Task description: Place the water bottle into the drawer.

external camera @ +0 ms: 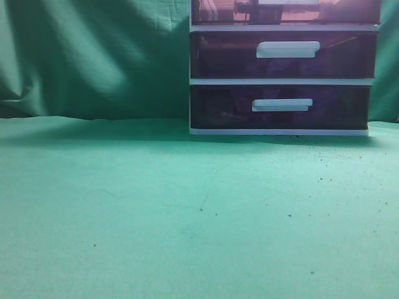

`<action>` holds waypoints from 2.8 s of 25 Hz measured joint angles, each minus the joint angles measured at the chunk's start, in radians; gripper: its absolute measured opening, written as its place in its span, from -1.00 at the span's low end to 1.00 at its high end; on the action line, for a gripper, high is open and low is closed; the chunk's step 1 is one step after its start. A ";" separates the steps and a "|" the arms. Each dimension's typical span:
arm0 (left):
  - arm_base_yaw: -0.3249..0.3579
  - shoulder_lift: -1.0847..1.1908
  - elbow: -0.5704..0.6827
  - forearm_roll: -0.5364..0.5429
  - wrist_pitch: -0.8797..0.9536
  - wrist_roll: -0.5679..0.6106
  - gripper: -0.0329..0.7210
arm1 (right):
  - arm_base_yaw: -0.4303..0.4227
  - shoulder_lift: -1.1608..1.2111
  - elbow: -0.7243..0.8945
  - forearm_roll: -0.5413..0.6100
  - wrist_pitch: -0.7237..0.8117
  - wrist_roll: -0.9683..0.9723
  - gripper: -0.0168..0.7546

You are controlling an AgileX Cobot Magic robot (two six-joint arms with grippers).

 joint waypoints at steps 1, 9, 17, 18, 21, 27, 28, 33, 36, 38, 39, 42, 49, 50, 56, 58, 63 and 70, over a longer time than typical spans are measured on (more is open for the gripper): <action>0.000 0.000 0.014 0.000 0.005 -0.017 -0.91 | 0.000 -0.010 0.010 -0.002 0.012 0.004 -0.96; 0.000 0.000 0.042 -0.002 0.028 -0.046 -0.91 | 0.000 -0.204 0.196 0.009 -0.079 0.005 -0.96; 0.000 0.000 0.100 0.000 0.072 -0.046 -0.91 | 0.000 -0.411 0.287 0.023 -0.109 -0.005 -0.96; 0.000 0.000 0.104 0.000 0.080 -0.046 -0.91 | 0.000 -0.430 0.287 0.025 -0.111 -0.010 -0.96; 0.000 0.000 0.106 0.000 0.096 -0.046 -0.91 | 0.000 -0.489 0.287 0.025 -0.127 -0.017 -0.96; 0.000 0.000 0.108 0.000 0.098 -0.049 -0.91 | 0.000 -0.544 0.287 0.080 -0.167 -0.017 -0.96; 0.000 0.000 0.108 0.000 0.098 -0.049 -0.91 | 0.000 -0.544 0.287 0.106 -0.163 -0.015 -0.96; 0.000 0.000 0.108 0.000 0.098 -0.049 -0.91 | 0.000 -0.544 0.287 0.169 -0.142 -0.015 -0.96; 0.000 0.000 0.108 0.000 0.098 -0.049 -0.91 | 0.000 -0.544 0.290 0.156 -0.196 -0.017 -0.96; 0.000 0.000 0.108 0.000 0.098 -0.049 -0.91 | 0.000 -0.544 0.303 0.141 -0.272 -0.017 -0.96; 0.000 0.000 0.108 0.000 0.098 -0.049 -0.91 | 0.000 -0.544 0.313 0.134 -0.315 -0.017 -0.96; 0.000 0.000 0.108 0.000 0.098 -0.049 -0.91 | 0.000 -0.544 0.381 0.112 -0.424 -0.017 -0.96; 0.000 0.000 0.108 0.000 0.098 -0.049 -0.91 | 0.000 -0.544 0.614 0.109 -0.679 -0.017 -0.96; 0.000 0.000 0.108 0.000 0.098 -0.049 -0.91 | 0.000 -0.544 0.640 0.109 -0.721 -0.017 -0.96; 0.000 0.000 0.108 0.000 0.098 -0.049 -0.91 | 0.000 -0.544 0.723 0.124 -0.866 -0.110 -0.96; 0.000 0.000 0.108 0.000 0.098 -0.049 -0.91 | 0.000 -0.555 0.723 0.125 -0.875 -0.158 -0.96; 0.000 0.000 0.108 0.000 0.098 -0.049 -0.91 | -0.109 -0.691 0.744 0.125 -0.820 -0.195 -0.96; 0.000 0.000 0.108 0.000 0.098 -0.049 -0.91 | -0.430 -0.880 0.779 -0.020 -0.564 -0.042 -0.96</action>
